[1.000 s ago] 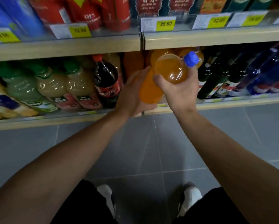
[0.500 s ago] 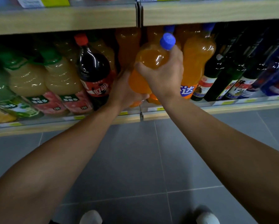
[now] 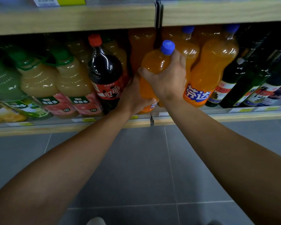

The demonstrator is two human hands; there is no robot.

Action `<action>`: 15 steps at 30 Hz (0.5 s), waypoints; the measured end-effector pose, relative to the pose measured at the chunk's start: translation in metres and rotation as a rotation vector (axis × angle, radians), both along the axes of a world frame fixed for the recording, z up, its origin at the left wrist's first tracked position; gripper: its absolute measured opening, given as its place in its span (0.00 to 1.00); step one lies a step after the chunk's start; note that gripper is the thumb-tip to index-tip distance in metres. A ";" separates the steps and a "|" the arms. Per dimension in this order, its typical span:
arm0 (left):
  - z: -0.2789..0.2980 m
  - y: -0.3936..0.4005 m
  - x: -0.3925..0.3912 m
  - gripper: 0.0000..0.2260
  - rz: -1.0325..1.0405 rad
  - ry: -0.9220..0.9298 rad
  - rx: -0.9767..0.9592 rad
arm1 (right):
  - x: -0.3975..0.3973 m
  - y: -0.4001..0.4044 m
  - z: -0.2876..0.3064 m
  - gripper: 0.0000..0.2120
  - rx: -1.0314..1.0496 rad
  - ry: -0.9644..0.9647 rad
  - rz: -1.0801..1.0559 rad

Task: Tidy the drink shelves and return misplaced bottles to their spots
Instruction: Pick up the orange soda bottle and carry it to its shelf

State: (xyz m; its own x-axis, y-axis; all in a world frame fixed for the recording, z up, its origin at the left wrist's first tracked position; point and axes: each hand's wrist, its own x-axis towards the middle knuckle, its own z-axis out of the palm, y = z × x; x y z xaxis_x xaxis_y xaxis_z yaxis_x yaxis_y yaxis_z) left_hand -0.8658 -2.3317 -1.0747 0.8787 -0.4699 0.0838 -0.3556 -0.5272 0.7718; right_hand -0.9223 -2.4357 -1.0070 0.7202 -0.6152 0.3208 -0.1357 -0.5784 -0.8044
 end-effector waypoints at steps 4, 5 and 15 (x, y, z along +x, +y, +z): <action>0.014 0.015 -0.005 0.50 -0.028 -0.166 -0.001 | -0.001 -0.002 0.001 0.40 0.003 0.018 0.031; 0.020 0.020 -0.007 0.49 -0.047 -0.200 -0.018 | -0.002 -0.003 0.002 0.40 0.011 0.024 0.047; 0.052 0.032 -0.003 0.43 -0.037 -0.277 0.029 | -0.018 -0.037 0.019 0.29 0.414 0.203 0.466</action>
State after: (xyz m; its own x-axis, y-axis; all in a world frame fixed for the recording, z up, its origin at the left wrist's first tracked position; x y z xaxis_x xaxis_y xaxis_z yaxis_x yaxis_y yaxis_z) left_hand -0.8690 -2.2995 -1.0230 0.8064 -0.5068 0.3048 -0.5704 -0.5307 0.6269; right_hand -0.9403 -2.4726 -0.9877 0.9624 -0.2679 -0.0458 -0.1184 -0.2615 -0.9579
